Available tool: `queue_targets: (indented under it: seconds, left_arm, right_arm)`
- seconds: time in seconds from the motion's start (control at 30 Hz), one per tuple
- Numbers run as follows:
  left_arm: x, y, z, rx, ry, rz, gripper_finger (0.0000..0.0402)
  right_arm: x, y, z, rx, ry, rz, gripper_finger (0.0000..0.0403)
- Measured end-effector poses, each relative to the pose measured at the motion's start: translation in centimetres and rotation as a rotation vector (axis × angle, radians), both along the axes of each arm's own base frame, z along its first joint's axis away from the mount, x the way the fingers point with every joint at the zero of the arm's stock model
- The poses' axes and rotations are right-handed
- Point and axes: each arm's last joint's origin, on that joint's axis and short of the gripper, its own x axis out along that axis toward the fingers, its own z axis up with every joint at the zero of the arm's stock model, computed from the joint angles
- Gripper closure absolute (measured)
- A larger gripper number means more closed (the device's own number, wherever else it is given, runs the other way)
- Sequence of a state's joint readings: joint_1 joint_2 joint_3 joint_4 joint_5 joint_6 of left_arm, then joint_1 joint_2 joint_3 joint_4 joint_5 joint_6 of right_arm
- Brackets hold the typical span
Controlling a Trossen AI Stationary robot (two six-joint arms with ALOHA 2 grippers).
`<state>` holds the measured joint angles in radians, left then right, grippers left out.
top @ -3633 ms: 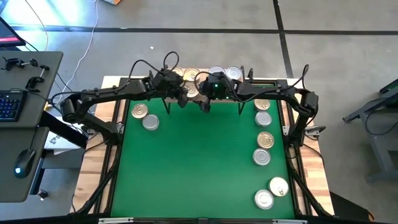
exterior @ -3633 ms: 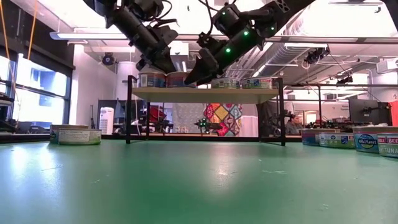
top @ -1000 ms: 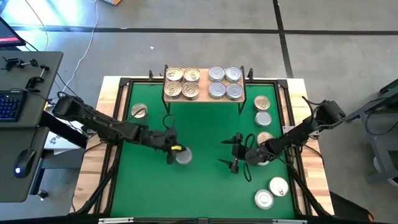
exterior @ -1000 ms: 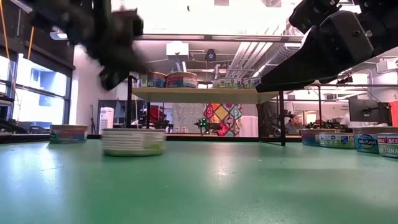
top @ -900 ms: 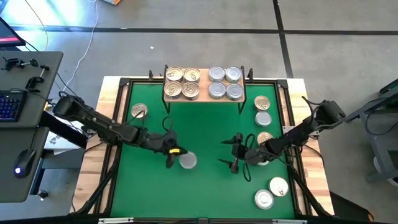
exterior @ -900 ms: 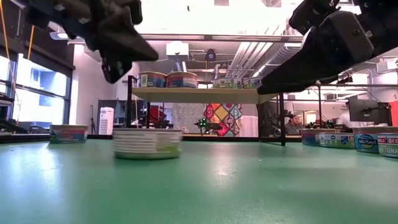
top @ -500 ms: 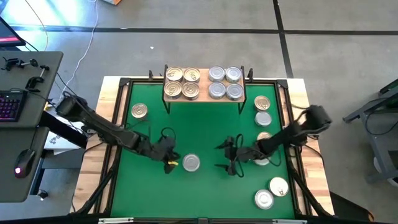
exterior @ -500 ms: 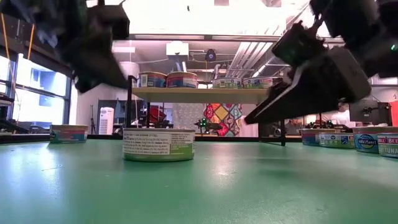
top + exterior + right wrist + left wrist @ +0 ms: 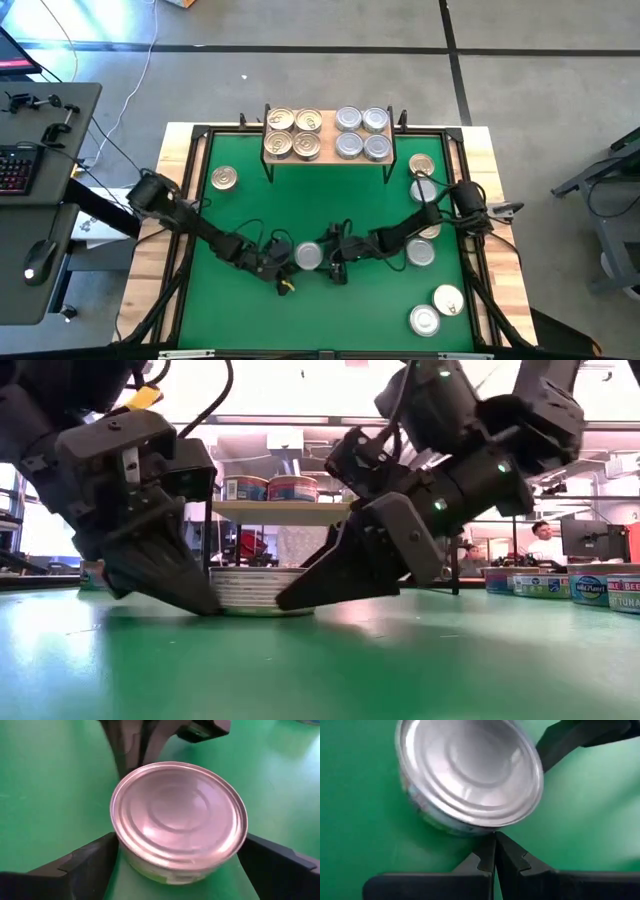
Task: Stack canned seafood by type on shelf
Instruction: Stack the green tuna can on top of the other green tuna can on the shelf
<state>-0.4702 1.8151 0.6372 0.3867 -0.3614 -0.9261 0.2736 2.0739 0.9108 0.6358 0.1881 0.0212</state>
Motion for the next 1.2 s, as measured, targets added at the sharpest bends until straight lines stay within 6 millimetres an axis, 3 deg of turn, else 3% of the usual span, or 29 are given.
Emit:
queue_targets:
  seconds: [0.3, 0.53, 0.73, 0.93, 1.07, 1.2]
  left_arm:
    - [1.2, 0.6, 0.2, 0.048, -0.089, -0.034, 0.0402]
    - [0.1, -0.4, 0.6, -0.034, 0.032, -0.112, 0.0402]
    - [-1.4, -1.3, 0.6, -0.016, 0.109, -0.075, 0.0402]
    - [-1.4, -1.3, 0.6, 0.016, 0.08, -0.056, 0.0402]
    - [-1.4, -0.8, 0.5, 0.015, 0.103, -0.015, 0.0402]
    - [-1.7, -0.8, 0.7, -0.012, 0.128, 0.003, 0.0402]
  right_arm:
    - [-0.3, -0.3, -0.2, 0.001, -0.024, -0.065, 0.0033]
    - [-1.4, 0.0, -0.6, 0.019, -0.018, -0.106, 0.0083]
    - [-4.8, 0.3, 0.0, -0.002, 0.016, -0.152, 0.0101]
    - [-7.6, -0.6, 1.5, 0.074, 0.029, -0.171, 0.0123]
    - [-7.0, -1.3, 1.5, 0.114, 0.007, -0.134, 0.0119]
    - [-5.6, -1.9, 0.6, 0.153, 0.049, -0.082, 0.0087]
